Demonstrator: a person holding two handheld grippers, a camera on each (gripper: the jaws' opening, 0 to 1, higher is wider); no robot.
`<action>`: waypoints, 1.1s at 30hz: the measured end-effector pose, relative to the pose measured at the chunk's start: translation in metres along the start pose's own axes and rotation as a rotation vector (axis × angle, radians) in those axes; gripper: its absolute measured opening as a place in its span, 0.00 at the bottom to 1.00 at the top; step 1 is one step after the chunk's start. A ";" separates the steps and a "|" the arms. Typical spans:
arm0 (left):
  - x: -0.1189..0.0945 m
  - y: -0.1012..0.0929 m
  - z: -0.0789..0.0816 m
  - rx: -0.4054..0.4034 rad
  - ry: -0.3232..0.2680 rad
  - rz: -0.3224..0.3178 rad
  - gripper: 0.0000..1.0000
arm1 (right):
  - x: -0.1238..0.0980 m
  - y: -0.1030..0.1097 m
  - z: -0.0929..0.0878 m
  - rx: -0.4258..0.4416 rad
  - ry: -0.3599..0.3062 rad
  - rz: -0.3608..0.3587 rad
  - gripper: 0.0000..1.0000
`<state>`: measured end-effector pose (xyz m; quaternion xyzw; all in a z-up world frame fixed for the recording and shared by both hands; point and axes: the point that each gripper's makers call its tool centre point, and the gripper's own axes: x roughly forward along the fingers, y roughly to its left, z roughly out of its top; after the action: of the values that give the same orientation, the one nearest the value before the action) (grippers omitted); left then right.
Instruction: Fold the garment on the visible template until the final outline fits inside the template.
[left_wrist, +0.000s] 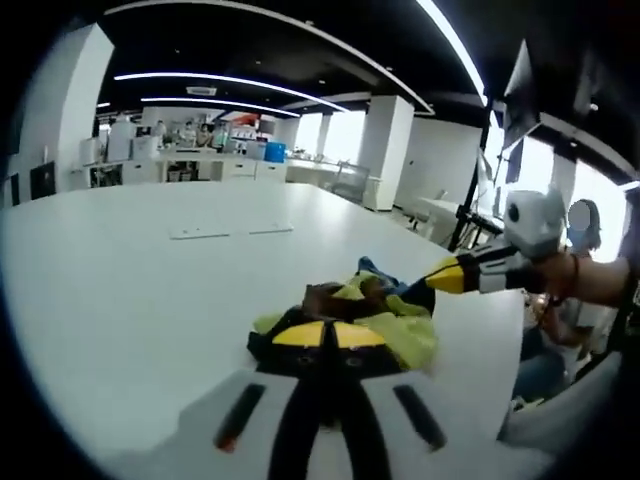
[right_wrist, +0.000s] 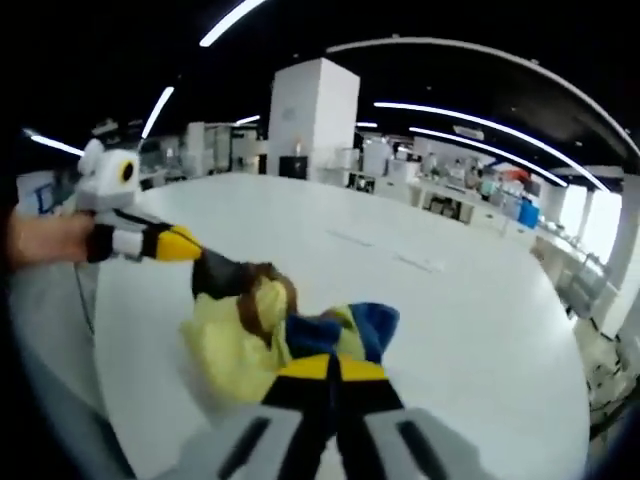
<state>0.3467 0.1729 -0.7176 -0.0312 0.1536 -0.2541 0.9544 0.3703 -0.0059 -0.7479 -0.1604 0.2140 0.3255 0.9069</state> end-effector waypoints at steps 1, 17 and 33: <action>-0.002 0.004 0.008 0.027 -0.010 0.022 0.00 | -0.001 -0.001 0.002 0.001 -0.005 -0.002 0.00; 0.004 0.040 0.076 0.047 -0.113 0.053 0.00 | -0.002 -0.063 0.049 0.003 -0.060 -0.097 0.00; 0.084 0.105 0.107 -0.128 -0.196 0.141 0.00 | 0.059 -0.136 0.099 0.057 -0.105 -0.182 0.00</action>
<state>0.4990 0.2204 -0.6537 -0.1059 0.0772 -0.1719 0.9764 0.5289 -0.0329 -0.6718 -0.1359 0.1601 0.2435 0.9469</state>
